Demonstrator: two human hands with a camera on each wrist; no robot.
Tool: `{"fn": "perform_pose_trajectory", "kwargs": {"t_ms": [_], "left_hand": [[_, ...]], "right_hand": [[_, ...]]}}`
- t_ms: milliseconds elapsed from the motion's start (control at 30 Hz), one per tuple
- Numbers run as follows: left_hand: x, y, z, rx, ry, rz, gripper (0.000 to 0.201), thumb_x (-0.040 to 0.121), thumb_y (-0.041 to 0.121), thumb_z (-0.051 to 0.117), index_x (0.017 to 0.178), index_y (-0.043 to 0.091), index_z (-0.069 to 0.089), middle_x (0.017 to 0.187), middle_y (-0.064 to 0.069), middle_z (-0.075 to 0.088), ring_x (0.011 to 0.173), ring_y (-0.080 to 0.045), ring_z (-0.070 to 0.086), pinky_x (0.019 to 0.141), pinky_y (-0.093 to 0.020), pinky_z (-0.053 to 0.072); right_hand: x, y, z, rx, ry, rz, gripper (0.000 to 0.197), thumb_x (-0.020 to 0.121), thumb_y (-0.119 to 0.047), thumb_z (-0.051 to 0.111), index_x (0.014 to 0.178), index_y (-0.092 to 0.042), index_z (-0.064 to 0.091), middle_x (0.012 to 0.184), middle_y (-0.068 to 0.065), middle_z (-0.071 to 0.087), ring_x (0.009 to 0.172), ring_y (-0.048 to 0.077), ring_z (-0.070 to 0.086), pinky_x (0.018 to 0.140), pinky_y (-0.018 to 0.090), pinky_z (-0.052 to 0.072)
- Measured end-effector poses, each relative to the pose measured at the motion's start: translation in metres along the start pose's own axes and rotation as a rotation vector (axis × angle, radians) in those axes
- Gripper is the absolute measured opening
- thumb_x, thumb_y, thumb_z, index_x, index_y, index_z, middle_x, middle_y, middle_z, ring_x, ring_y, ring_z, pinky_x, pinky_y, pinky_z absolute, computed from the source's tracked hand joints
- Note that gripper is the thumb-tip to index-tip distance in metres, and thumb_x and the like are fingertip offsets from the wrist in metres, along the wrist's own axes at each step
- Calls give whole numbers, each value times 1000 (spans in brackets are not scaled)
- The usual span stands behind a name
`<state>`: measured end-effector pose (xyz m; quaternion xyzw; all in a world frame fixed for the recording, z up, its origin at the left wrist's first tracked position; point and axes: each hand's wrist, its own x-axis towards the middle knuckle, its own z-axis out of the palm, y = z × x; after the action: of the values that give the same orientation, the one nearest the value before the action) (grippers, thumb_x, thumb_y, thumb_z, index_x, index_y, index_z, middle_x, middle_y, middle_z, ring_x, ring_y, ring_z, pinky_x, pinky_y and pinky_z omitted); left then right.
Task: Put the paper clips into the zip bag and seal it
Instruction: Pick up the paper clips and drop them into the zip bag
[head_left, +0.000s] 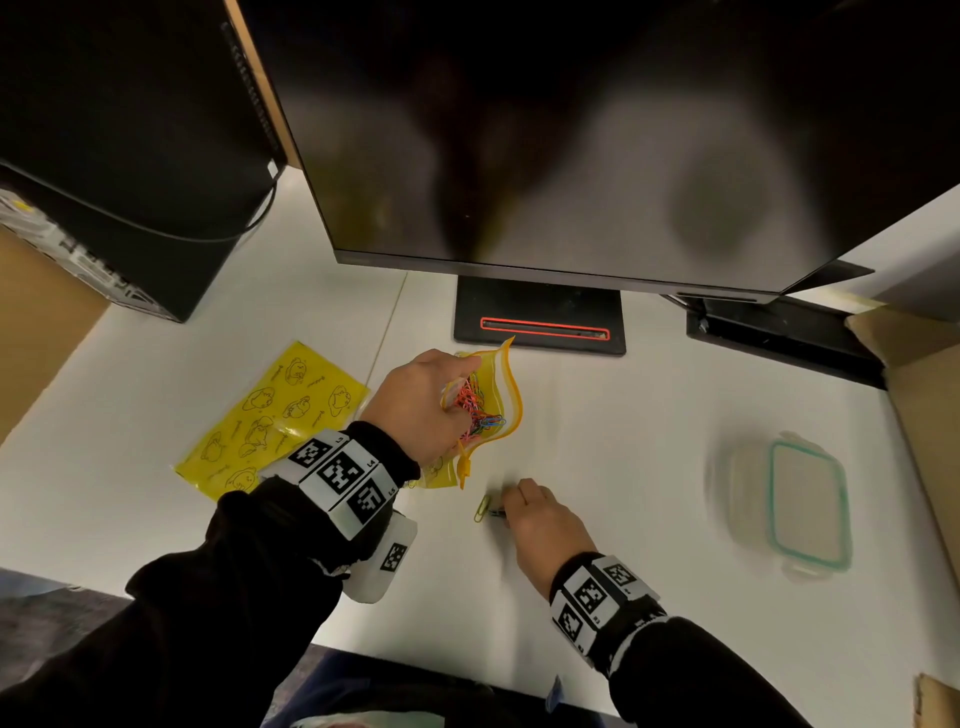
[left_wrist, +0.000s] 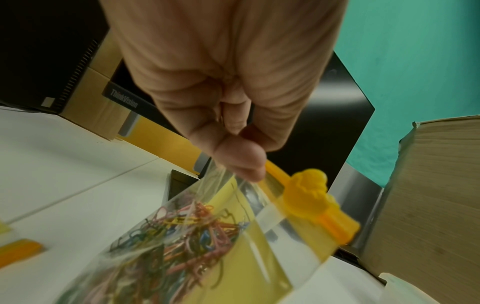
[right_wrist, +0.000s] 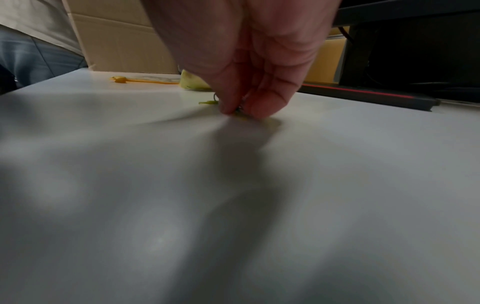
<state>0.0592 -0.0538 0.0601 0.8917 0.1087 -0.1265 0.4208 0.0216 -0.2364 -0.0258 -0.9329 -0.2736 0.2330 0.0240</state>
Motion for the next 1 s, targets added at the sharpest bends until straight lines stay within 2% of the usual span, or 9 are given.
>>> {"fn": "perform_pose_trajectory", "kwargs": {"t_ms": [33, 133, 200, 333, 467, 667, 800, 900, 1000], "left_hand": [[0, 0, 0, 2, 0, 1, 56, 76, 6, 57, 129, 25, 50, 131, 1, 52, 97, -28, 61, 83, -24, 45], [1, 1, 1, 11, -6, -8, 57, 76, 7, 57, 129, 26, 49, 132, 1, 52, 99, -28, 60, 85, -25, 45], [1, 1, 1, 18, -10, -10, 56, 77, 7, 57, 129, 25, 49, 132, 1, 51, 100, -28, 60, 86, -25, 45], [2, 1, 3, 11, -20, -12, 56, 78, 8, 57, 130, 25, 48, 133, 1, 50, 103, -26, 59, 87, -26, 46], [2, 3, 6, 22, -33, -6, 57, 77, 6, 57, 130, 24, 48, 134, 0, 49, 104, -27, 58, 89, -20, 40], [-1, 5, 4, 12, -17, 15, 56, 76, 6, 58, 129, 22, 50, 132, -1, 51, 98, -30, 60, 85, -18, 38], [-1, 1, 0, 4, 2, -1, 56, 75, 6, 57, 128, 23, 51, 132, 1, 51, 95, -30, 61, 83, -17, 38], [-1, 0, -1, 7, 4, -3, 57, 75, 6, 58, 129, 23, 50, 132, 1, 51, 94, -28, 61, 83, -18, 39], [0, 1, 0, 13, -1, -2, 56, 76, 6, 57, 129, 24, 50, 133, 1, 51, 95, -28, 61, 84, -19, 40]], "right_hand": [[1, 1, 2, -24, 31, -4, 47, 31, -4, 83, 73, -11, 65, 71, 4, 62, 56, 18, 61, 36, 20, 41], [0, 9, 2, 123, 28, 48, 29, 80, 0, 56, 109, -4, 56, 108, 13, 57, 95, 30, 58, 68, 32, 47], [-3, 19, -1, 309, 154, 137, 22, 88, -3, 47, 108, -7, 55, 108, 12, 57, 94, 30, 57, 72, 30, 42], [-1, 26, -38, 737, 453, 354, 13, 85, -8, 59, 79, -19, 54, 76, -1, 60, 69, 18, 56, 65, 19, 37], [18, 12, -84, 918, 539, 272, 25, 82, -8, 63, 70, -26, 51, 68, 1, 59, 64, 20, 56, 65, 29, 46], [47, -18, -107, 867, 328, 271, 14, 78, -21, 71, 88, -16, 62, 75, -6, 58, 68, 9, 55, 61, 17, 43], [41, -5, -103, 888, 463, 293, 10, 80, -22, 69, 89, -18, 66, 71, -16, 55, 62, -3, 51, 58, 11, 39], [28, 15, -82, 767, 450, 347, 4, 80, -12, 66, 77, -15, 66, 67, -9, 61, 60, 7, 55, 64, 21, 47], [13, 25, -44, 432, 151, 290, 11, 80, -12, 57, 82, -12, 68, 84, 9, 70, 79, 29, 64, 74, 34, 51]]}}
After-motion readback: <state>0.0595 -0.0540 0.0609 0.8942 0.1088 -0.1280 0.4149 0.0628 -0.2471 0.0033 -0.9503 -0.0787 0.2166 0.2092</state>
